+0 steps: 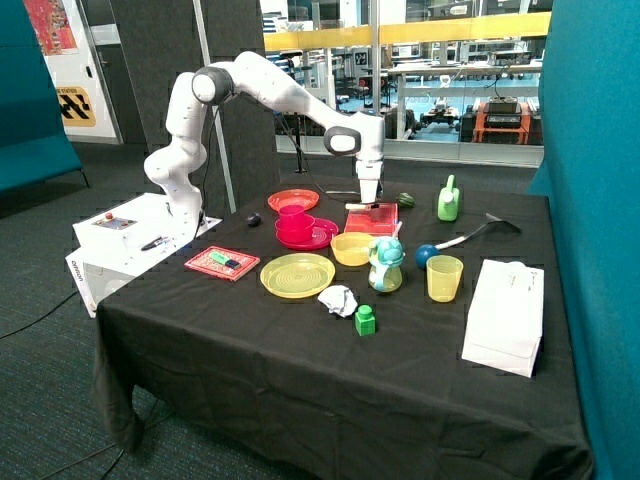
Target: Put a highlighter on each book
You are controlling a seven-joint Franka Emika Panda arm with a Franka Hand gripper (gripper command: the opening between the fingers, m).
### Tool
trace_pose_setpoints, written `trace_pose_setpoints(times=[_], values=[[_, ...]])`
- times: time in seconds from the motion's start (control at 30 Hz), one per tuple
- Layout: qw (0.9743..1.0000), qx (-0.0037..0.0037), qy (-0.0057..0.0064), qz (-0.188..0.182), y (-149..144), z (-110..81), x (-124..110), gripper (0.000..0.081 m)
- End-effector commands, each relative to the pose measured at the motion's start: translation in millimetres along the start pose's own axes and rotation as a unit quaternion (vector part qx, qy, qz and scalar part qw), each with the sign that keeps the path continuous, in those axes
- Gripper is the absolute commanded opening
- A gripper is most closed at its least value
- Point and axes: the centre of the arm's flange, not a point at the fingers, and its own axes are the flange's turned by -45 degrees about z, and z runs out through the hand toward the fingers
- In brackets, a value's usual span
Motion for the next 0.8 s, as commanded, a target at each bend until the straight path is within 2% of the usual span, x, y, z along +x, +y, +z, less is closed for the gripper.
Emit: trace_pose_setpoints(times=[0.0,0.43,0.47,0.57,0.63,0.77], values=[[1.0000,-0.00017,0.0000,0.003,-3.3,11.8,10.1,0.0000],[1.0000,-0.00017,0.0000,0.004,-6.5,18.8,6.5,0.0000],[1.0000,-0.00017,0.0000,0.002,-7.0,18.7,6.0,0.0029],[1.0000,-0.00016,0.0000,-0.002,-8.7,18.1,5.2,0.0248],[1.0000,-0.00016,0.0000,-0.004,-9.3,17.7,5.2,0.0356],[1.0000,-0.00016,0.0000,-0.005,-9.7,16.5,5.3,0.0478]])
